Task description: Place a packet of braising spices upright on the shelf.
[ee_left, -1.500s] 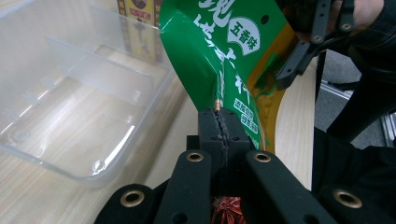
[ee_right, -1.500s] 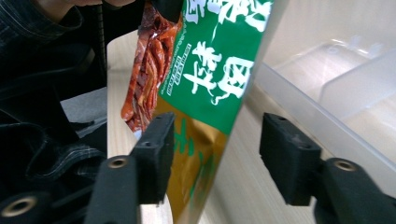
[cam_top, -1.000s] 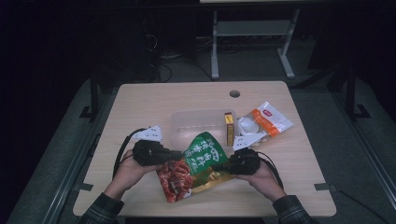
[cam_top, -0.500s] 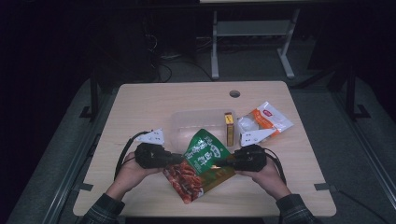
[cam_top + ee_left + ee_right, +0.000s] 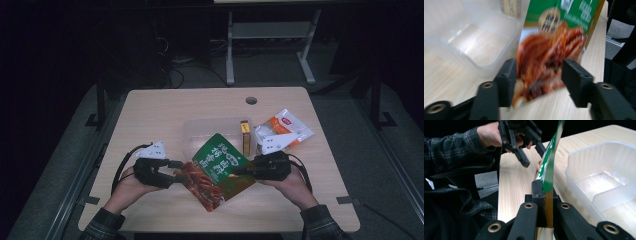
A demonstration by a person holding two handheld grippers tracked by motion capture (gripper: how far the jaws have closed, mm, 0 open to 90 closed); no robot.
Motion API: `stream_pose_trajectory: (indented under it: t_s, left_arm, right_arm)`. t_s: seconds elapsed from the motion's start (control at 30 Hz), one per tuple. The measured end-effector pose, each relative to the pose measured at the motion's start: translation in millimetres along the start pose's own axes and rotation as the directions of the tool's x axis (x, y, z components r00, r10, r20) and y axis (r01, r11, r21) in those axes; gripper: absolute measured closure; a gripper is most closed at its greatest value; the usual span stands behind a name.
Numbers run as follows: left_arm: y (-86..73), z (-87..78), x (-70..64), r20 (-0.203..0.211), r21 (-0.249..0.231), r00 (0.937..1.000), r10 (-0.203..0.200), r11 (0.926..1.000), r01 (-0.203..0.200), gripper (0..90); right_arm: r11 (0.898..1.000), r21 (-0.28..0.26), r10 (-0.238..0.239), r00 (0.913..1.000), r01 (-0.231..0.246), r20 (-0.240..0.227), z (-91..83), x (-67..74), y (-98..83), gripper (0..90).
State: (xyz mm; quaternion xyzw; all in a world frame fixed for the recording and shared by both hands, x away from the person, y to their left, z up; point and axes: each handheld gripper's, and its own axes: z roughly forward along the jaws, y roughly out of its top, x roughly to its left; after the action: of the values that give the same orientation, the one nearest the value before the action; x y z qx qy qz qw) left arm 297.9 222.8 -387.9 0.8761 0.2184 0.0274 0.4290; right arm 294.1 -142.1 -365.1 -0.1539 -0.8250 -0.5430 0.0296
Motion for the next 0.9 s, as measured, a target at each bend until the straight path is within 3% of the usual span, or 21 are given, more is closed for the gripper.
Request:
stream_pose_trajectory:
  t_s: [0.17, 0.5, 0.9]
  left_arm:
    - [-19.2, -4.8, 2.3, -0.038, 0.002, 0.9982, -0.046, 0.9989, 0.046, 31.2]
    - [-54.8, -12.0, 9.5, -0.11, 0.011, 0.9917, -0.067, 0.9976, 0.068, 21.2]
    - [-67.1, -5.2, 23.2, -0.132, 0.021, 0.99, -0.048, 0.9985, 0.051, 14.5]
  right_arm:
    - [1.0, -0.029, 0.002, 0.9997, -0.003, -0.023, -4.6, 1.4, 6.2, 90.0]
    - [0.998, -0.055, -0.012, 0.9995, 0.011, -0.028, -10.7, 5.5, 23.6, 90.0]
    - [0.998, -0.065, -0.025, 0.9997, 0.025, 0.007, -19.5, 2.6, 52.9, 90.0]
